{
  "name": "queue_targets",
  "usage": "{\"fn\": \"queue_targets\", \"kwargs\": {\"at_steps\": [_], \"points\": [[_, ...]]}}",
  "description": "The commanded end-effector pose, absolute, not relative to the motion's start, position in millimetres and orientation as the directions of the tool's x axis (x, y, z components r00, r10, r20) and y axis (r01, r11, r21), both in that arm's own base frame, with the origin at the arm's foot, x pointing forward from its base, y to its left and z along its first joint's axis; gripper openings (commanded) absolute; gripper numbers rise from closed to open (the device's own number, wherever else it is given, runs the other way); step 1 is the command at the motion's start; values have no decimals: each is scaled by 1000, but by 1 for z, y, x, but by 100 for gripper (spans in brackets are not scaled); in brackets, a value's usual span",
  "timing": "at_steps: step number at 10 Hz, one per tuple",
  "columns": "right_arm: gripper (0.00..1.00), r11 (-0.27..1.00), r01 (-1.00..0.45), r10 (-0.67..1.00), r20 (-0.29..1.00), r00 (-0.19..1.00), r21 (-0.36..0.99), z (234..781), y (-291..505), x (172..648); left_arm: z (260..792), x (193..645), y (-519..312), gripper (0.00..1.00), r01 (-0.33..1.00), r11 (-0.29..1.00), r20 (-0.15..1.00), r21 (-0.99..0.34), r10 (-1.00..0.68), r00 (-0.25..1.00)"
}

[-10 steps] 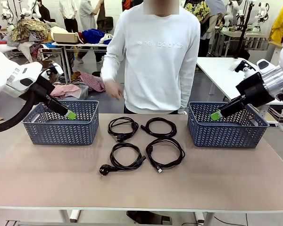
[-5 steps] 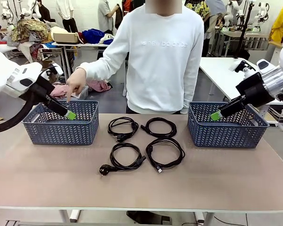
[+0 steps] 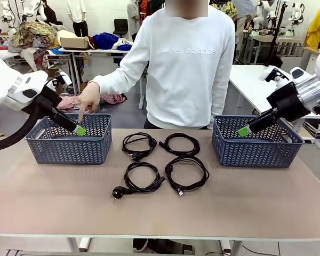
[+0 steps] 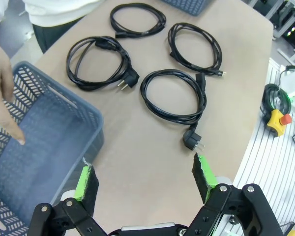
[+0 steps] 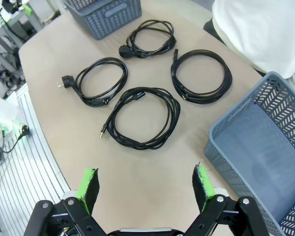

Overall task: Organize the cables according to human instructions.
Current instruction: Pick up a bundle of cables and place it in the basket indicated by the human.

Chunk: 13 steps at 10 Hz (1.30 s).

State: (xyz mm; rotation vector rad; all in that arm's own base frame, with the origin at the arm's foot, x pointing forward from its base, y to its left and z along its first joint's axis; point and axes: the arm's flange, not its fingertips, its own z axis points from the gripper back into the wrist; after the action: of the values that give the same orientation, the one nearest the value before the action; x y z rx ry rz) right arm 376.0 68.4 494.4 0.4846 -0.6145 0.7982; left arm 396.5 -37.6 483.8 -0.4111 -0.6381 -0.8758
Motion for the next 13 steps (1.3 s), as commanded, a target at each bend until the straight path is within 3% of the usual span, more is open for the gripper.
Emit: {"fn": "queue_targets", "kwargs": {"at_steps": [1, 5, 13], "points": [[100, 590, -789, 506, 683, 527, 171, 494, 67, 380, 480, 398, -36, 100, 823, 563, 682, -78, -572, 456], [100, 590, -789, 506, 683, 527, 171, 494, 67, 380, 484, 396, -38, 100, 810, 582, 665, -75, -575, 476], [100, 590, -789, 506, 683, 527, 171, 494, 67, 380, 427, 416, -183, 100, 964, 260, 379, -58, -888, 263]]}}
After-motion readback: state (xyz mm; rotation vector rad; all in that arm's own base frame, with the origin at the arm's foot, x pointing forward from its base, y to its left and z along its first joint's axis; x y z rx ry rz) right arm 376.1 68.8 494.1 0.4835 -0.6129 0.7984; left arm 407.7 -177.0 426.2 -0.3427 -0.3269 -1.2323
